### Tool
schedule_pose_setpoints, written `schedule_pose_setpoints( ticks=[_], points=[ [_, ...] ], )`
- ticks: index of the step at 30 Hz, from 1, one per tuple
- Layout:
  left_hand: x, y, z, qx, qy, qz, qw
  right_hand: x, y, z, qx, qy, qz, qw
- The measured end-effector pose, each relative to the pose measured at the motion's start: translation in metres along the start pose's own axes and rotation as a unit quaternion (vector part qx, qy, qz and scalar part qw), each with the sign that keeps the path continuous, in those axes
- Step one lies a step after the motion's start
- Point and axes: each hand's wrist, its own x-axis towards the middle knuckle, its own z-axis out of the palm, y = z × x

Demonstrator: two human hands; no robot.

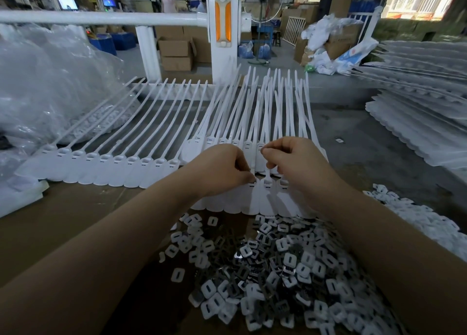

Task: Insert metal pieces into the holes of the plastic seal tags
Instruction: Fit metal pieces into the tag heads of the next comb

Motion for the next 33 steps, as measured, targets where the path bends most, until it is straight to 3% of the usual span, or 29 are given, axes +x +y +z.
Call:
schedule_pose_setpoints(
  ticks=[7, 10, 13, 16, 18, 26, 30, 33],
  points=[
    [-0.001, -0.003, -0.004, -0.050, -0.001, -0.016, 0.999, -0.001, -0.002, -0.003, -0.005, 0.004, -0.001, 1.000],
    [-0.001, -0.007, -0.007, -0.128, 0.013, -0.043, 0.991, -0.003, -0.004, -0.004, -0.020, -0.021, -0.031, 0.999],
    [-0.003, -0.010, -0.012, -0.200, 0.021, -0.058, 0.978, -0.009, -0.011, -0.004, -0.069, -0.132, -0.119, 0.982],
    [-0.004, -0.011, -0.014, -0.246, 0.017, -0.060, 0.967, -0.018, -0.018, 0.004, -0.146, -0.277, -0.198, 0.929],
    [-0.004, -0.013, -0.013, -0.257, 0.016, -0.059, 0.964, -0.024, -0.018, 0.012, -0.193, -0.307, -0.243, 0.900],
    [-0.001, -0.014, -0.012, -0.228, 0.008, -0.055, 0.972, -0.028, -0.017, 0.023, -0.302, -0.304, -0.301, 0.852],
    [-0.002, -0.012, -0.013, -0.216, 0.003, -0.052, 0.975, -0.030, -0.017, 0.024, -0.307, -0.293, -0.315, 0.849],
    [-0.005, -0.010, -0.016, -0.233, -0.009, -0.043, 0.971, -0.028, -0.017, 0.021, -0.288, -0.261, -0.303, 0.870]
  ],
)
